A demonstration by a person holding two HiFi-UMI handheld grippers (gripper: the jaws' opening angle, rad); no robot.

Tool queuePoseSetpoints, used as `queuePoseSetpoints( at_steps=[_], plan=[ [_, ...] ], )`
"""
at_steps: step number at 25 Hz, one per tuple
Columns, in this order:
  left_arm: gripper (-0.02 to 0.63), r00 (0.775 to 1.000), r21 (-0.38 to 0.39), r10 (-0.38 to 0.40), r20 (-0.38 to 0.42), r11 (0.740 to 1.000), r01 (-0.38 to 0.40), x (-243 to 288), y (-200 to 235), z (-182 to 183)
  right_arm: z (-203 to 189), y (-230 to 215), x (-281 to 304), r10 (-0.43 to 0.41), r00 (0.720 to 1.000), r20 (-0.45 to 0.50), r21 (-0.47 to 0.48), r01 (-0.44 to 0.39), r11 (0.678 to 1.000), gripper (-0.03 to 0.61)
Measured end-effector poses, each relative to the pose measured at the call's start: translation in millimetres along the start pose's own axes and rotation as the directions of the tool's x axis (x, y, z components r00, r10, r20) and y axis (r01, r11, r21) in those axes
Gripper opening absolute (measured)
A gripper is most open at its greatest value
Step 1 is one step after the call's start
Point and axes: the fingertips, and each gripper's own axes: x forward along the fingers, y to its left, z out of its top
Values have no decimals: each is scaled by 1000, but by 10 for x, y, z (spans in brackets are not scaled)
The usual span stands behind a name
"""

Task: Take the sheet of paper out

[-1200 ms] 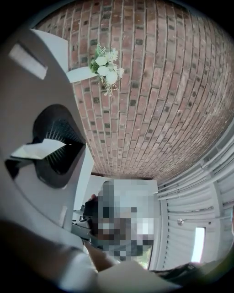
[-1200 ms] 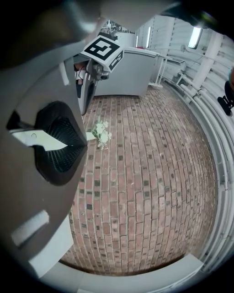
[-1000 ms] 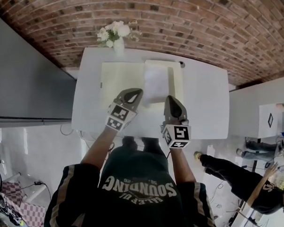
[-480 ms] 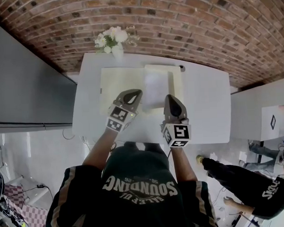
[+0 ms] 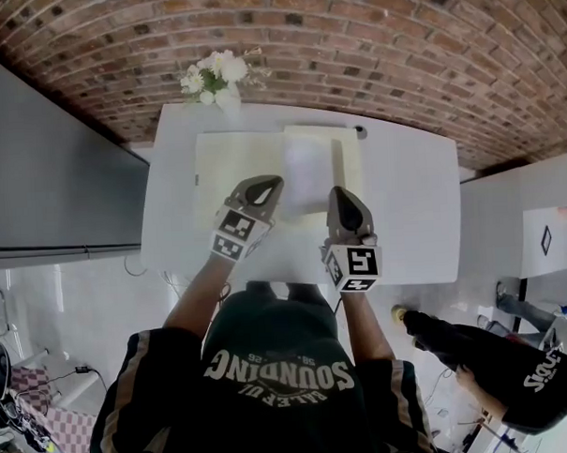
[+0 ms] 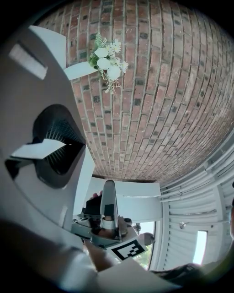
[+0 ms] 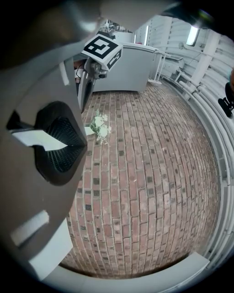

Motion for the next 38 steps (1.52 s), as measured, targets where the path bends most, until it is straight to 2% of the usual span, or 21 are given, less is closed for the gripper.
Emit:
queuePoseSetpoints(
  at_steps=[9, 17, 22, 23, 28, 31, 34, 36, 38],
  plan=[
    [12, 998, -72, 5, -55, 997, -9, 224, 77, -214, -164, -152, 115, 18, 998, -58, 3, -18, 1000, -14],
    [12, 993, -101, 26, -117, 994, -38, 496, 217, -440, -340, -329, 298, 37, 994, -103, 10, -36, 999, -14],
    [14, 984, -147, 35, -173, 987, -61, 667, 260, -681, -413, -487, 318, 39, 991, -131, 15, -38, 999, -14],
    [34, 981, -157, 29, -189, 986, -59, 698, 273, -750, -435, -499, 327, 37, 990, -135, 17, -35, 999, -14],
    [76, 961, -216, 52, -273, 970, -114, 820, 498, -1071, -508, -482, 435, 50, 988, -147, 33, -46, 998, -14],
    [150, 938, -324, 36, -344, 933, -154, 947, 552, -1284, -534, -561, 447, 48, 988, -148, 40, -43, 998, -14],
    [163, 918, -407, -8, -396, 898, -168, 1051, 550, -1466, -574, -621, 451, 49, 986, -161, 43, -42, 998, -14],
    [170, 899, -413, -28, -437, 894, -173, 1111, 541, -1601, -610, -648, 449, 49, 983, -175, 49, -41, 998, -14],
    [173, 880, -390, -32, -474, 904, -178, 1172, 544, -1718, -618, -673, 463, 46, 984, -173, 51, -38, 998, -14]
  ],
)
